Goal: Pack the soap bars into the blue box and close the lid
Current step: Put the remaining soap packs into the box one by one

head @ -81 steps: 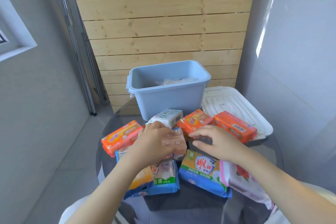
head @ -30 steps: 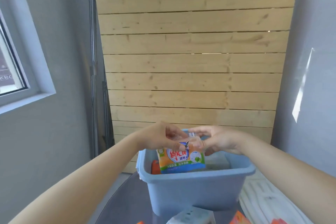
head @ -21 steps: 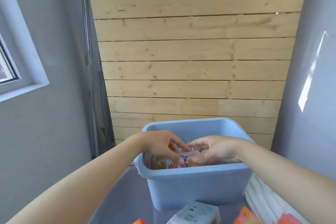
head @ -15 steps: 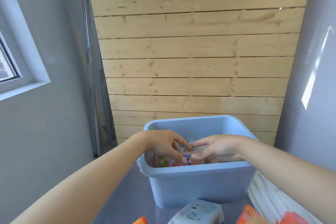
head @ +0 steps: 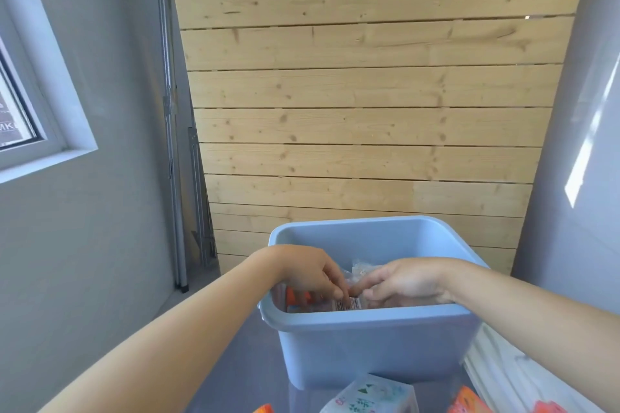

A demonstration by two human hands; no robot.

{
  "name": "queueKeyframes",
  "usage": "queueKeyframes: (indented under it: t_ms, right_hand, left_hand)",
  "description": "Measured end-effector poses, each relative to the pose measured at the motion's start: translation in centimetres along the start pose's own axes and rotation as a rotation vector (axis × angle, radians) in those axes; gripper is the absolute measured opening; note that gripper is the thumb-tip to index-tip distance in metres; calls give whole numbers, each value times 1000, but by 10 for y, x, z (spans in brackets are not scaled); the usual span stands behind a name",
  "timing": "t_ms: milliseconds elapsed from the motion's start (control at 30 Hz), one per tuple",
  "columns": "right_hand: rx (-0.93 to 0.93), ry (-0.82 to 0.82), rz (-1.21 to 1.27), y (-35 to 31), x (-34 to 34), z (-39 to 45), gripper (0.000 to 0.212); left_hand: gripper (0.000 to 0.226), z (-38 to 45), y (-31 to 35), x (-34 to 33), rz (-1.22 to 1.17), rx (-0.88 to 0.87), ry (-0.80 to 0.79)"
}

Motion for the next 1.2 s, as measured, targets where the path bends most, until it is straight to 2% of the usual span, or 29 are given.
queueKeyframes:
  t_ms: [133,233,333,433,533,667,767,1000,1100,1200]
  right_hand:
    - [-62,23,61,3,0,1,39]
    - [-163,15,-47,3,-4,-2,51]
    - [-168,33,-37,3,-2,-1,56]
    - [-136,165,13,0,7,-3,62]
    - [-68,284,60,-2,14,-3,69]
    - [-27,309,141,1,15,-3,69]
    - [-20,273,254,1,14,-2,71]
    - [-95,110,246,2,5,-5,74]
    - [-47,145,225,0,6,-5,78]
    - [128,270,321,-9,14,-12,78]
  left_hand:
    - [41,1,1,-2,-97,66,-32]
    - [50,7,2,-8,-92,158,-76]
    - [56,9,3,-13,-115,205,-84]
    - [60,9,2,-9,-204,185,43]
    - [65,7,4,-6,-340,80,202]
    - [75,5,7,-14,-343,81,104]
    - [78,7,5,-16,-339,138,70]
    - [79,8,1,-19,-263,195,7]
    - [76,4,6,-16,-314,155,109]
    - [63,-9,13,-3,-518,61,358]
Point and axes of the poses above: each hand's wrist, its own z-axis towards the middle knuckle, its own x-axis out of the back of the hand, y = z × x, the point moved 4 cm from there along z, towards the middle knuckle, and after that the axes turned 12 degrees about z, right-handed, at the moved point
